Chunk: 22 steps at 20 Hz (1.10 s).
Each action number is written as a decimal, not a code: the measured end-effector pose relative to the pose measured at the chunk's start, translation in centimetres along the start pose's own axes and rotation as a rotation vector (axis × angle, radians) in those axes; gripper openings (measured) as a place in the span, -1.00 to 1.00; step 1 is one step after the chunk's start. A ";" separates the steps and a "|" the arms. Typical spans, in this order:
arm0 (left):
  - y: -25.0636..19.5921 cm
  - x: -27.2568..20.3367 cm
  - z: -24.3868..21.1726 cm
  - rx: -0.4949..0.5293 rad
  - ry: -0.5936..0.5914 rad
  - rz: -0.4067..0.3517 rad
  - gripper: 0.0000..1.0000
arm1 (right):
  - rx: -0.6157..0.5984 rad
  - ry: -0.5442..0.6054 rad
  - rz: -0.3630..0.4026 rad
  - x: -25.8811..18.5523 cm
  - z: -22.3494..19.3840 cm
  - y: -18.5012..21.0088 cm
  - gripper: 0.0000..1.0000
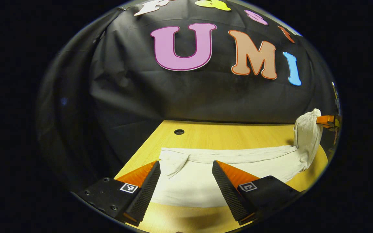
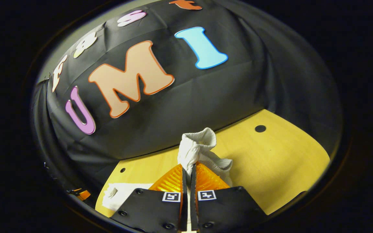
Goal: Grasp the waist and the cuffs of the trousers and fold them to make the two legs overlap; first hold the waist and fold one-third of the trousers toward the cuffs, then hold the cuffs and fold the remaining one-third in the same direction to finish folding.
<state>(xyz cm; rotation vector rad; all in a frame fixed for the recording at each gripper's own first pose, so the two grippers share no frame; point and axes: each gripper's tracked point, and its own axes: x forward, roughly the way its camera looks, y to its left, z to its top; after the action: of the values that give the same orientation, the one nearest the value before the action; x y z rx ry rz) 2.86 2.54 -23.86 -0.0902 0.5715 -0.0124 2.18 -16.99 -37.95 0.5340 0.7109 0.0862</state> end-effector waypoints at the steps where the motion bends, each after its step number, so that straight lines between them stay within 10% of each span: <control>1: 0.1 -0.1 0.0 -0.003 0.002 0.005 0.93 | -0.007 0.014 0.018 0.0 0.0 -0.1 -0.90; 16: 0.9 0.8 0.0 -0.032 0.036 0.106 0.93 | -0.323 0.294 0.193 -0.4 -0.9 -1.4 -1.00; 22: 1.2 1.0 -0.6 -0.045 0.064 0.126 0.94 | -0.381 0.457 0.274 -0.7 -1.9 -1.7 -0.70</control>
<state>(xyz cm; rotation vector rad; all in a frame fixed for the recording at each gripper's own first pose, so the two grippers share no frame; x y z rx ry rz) 3.37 3.66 -25.05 -0.0980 0.6409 0.1205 0.24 -17.75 -39.58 0.2393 1.0335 0.6027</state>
